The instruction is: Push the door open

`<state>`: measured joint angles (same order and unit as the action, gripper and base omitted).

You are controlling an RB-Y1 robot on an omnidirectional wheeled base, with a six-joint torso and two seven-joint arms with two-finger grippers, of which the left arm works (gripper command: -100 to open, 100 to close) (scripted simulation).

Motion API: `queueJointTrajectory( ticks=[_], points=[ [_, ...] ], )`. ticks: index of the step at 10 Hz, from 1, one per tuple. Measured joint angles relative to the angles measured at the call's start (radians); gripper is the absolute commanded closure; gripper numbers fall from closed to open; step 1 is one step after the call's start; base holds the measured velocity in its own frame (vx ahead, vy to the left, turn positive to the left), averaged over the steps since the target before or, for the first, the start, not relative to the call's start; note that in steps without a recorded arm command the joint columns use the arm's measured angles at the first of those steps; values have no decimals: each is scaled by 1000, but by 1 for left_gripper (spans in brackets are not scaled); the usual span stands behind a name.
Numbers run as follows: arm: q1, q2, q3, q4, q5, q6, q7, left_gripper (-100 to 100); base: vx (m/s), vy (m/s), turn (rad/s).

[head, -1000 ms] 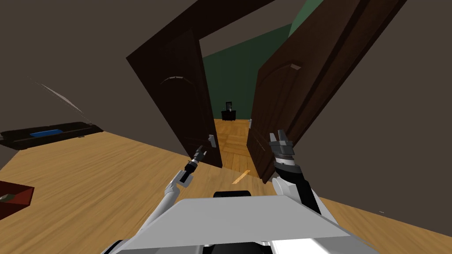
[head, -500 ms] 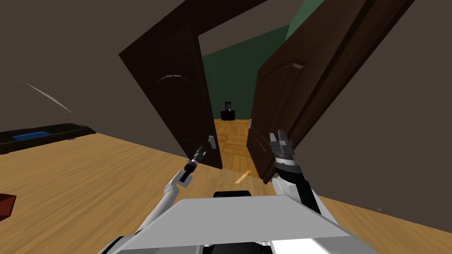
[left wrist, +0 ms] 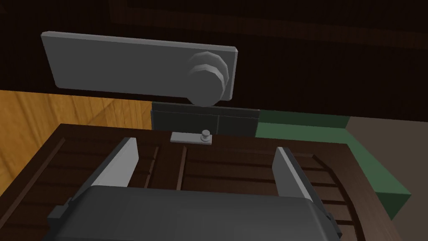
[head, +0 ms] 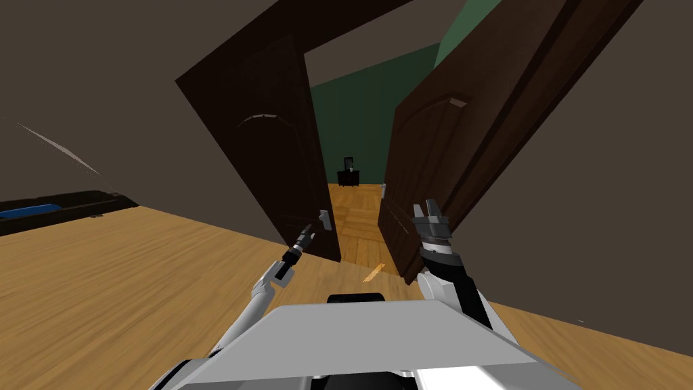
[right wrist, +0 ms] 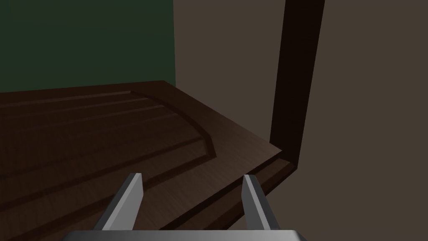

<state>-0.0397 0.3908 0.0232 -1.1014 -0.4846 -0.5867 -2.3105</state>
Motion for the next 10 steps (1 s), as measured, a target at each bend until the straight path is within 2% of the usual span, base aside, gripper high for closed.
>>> queueJointTrajectory(
  ticks=[7, 8, 10],
  points=[
    [-16, -18, 12, 12, 1, 20, -16, -100, 167, -35, -31],
    [-16, -18, 12, 12, 1, 21, -16, 100, -10, 2, 6],
    [-19, -17, 13, 11, 2, 21, -16, 100, -18, 6, -15]
  ],
)
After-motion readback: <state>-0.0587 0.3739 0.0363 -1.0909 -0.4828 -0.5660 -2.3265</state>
